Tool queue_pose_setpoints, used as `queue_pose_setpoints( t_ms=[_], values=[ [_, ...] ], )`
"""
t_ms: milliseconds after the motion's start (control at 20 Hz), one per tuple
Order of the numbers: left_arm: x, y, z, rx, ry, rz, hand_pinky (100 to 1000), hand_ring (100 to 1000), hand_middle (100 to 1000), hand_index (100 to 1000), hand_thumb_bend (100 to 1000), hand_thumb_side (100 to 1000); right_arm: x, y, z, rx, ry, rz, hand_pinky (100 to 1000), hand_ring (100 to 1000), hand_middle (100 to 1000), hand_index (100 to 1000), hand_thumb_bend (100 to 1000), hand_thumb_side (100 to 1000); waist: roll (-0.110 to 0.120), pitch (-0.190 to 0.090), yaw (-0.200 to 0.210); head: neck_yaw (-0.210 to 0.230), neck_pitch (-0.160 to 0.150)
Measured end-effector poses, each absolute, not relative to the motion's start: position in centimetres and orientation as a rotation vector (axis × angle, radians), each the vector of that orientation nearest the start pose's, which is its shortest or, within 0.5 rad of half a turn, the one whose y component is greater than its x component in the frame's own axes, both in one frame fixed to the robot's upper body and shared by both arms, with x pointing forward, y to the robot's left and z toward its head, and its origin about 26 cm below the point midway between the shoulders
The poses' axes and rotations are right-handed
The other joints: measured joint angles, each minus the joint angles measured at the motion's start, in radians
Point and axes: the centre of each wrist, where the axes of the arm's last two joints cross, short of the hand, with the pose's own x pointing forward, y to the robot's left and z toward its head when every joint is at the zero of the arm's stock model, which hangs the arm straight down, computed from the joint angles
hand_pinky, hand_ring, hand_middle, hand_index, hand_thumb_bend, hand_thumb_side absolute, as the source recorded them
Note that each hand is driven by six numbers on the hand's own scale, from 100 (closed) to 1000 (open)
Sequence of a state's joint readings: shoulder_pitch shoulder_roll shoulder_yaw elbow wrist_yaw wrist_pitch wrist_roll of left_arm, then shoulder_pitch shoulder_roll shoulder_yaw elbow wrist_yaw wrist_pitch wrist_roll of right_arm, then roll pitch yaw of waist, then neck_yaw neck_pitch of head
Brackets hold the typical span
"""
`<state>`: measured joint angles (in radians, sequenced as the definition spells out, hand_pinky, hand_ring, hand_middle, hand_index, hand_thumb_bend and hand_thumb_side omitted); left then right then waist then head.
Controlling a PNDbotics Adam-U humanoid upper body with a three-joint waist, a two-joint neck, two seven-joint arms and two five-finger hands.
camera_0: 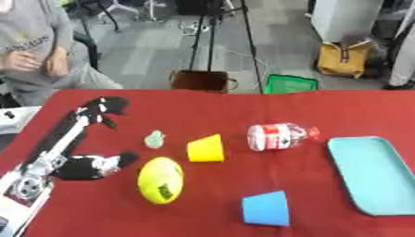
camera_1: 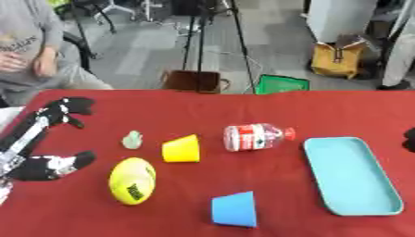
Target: Pick up objects on the table and place them in the box.
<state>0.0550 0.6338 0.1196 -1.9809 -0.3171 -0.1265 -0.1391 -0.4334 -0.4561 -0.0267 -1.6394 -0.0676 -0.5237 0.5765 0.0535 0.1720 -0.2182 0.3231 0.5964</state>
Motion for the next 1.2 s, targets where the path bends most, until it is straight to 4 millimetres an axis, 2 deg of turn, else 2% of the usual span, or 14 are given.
queue_pose_setpoints(
  t_ms=[150, 200, 250, 350, 550, 600, 900, 1200],
  values=[
    [25.4, 35.9, 15.8, 0.745, -1.778, -1.044, 709, 810, 833, 894, 733, 676, 36.0, -30.9, 18.1, 0.025, -2.313, 1.179, 604, 650, 677, 751, 211, 424, 0.0, -0.003, 0.0, -0.002, 0.0],
    [25.5, 35.7, 15.8, 0.773, -1.754, -1.084, 740, 803, 816, 890, 858, 695, 36.0, -30.9, 18.0, 0.025, -2.312, 1.179, 604, 649, 677, 751, 211, 425, 0.0, -0.003, 0.0, -0.002, 0.0],
    [25.5, 35.5, 15.7, 0.798, -1.73, -1.123, 751, 806, 815, 888, 885, 691, 36.0, -30.9, 18.0, 0.027, -2.311, 1.181, 604, 649, 677, 751, 211, 425, 0.0, -0.003, -0.003, -0.001, 0.0],
    [25.7, 35.1, 15.0, 0.817, -1.677, -1.206, 751, 806, 815, 888, 885, 691, 36.0, -30.9, 18.0, 0.028, -2.31, 1.185, 604, 649, 677, 751, 211, 425, 0.0, -0.004, -0.014, 0.0, 0.0],
    [26.4, 34.2, 14.5, 0.826, -1.571, -1.355, 751, 806, 815, 888, 885, 691, 36.0, -30.9, 18.0, 0.03, -2.307, 1.188, 604, 649, 677, 751, 211, 425, 0.0, -0.004, -0.009, -0.001, 0.0],
    [26.4, 34.1, 14.5, 0.829, -1.548, -1.379, 791, 794, 796, 887, 1000, 668, 36.0, -30.9, 18.0, 0.03, -2.307, 1.188, 603, 647, 676, 750, 208, 427, 0.0, -0.004, -0.009, -0.001, 0.0],
    [27.3, 33.5, 13.0, 0.812, -1.359, -1.535, 785, 780, 788, 886, 1000, 652, 36.0, -30.9, 18.0, 0.032, -2.303, 1.191, 603, 647, 675, 749, 203, 431, 0.0, -0.006, -0.021, -0.001, 0.0],
    [29.0, 34.6, 12.3, 0.84, -1.212, -1.626, 757, 757, 772, 880, 1000, 628, 36.1, -30.9, 18.0, 0.035, -2.3, 1.191, 603, 646, 674, 749, 204, 430, 0.0, -0.014, -0.021, -0.002, 0.0]
  ],
)
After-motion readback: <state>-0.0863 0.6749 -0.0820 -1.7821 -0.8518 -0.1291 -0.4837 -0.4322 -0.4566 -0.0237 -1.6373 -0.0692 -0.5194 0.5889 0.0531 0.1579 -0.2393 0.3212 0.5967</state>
